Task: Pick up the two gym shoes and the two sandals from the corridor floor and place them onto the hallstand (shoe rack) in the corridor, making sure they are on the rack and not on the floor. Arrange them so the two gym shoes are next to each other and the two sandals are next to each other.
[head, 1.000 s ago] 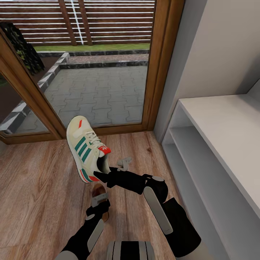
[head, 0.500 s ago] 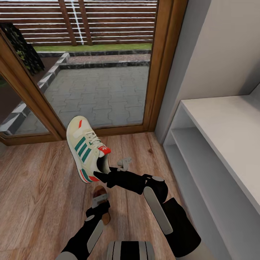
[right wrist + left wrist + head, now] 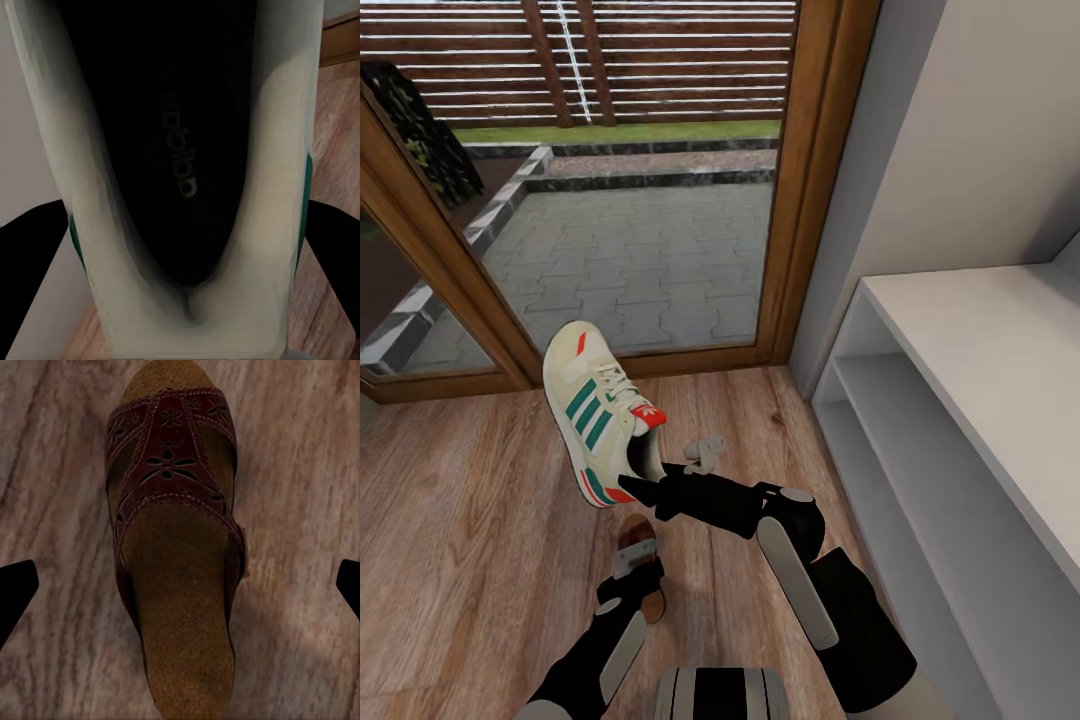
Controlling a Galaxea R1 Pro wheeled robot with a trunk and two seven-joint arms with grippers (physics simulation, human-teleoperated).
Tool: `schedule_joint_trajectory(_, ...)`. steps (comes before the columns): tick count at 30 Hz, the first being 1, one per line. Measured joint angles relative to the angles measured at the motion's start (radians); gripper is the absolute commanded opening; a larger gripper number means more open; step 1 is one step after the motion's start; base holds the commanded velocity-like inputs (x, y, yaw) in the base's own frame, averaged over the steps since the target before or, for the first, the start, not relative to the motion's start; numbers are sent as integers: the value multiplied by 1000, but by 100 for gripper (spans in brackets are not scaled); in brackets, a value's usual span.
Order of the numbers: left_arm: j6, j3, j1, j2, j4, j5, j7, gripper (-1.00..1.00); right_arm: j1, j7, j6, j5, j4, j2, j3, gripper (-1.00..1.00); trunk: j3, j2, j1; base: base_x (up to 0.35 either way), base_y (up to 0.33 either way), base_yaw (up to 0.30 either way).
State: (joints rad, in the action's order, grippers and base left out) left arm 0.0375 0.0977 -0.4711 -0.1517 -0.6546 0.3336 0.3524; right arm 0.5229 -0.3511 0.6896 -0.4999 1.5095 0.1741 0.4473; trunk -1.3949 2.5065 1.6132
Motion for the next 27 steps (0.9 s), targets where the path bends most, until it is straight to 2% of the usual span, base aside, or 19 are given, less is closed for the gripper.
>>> schedule_joint_trajectory(2,0,0,0,0,0,0,0,100,0,0,0,0,0,0,0,-100,0,0,0,0,0,0)
schedule_joint_trajectory(16,0,2,-1,1,0,0,0,100,0,0,1,2,1,0,-3,-100,-54,3,6,0,0,0)
schedule_joint_trajectory(27,1,7,-17,-3,-3,-10,0,100,0,0,1,0,1,0,-3,-100,-55,3,6,0,0,0)
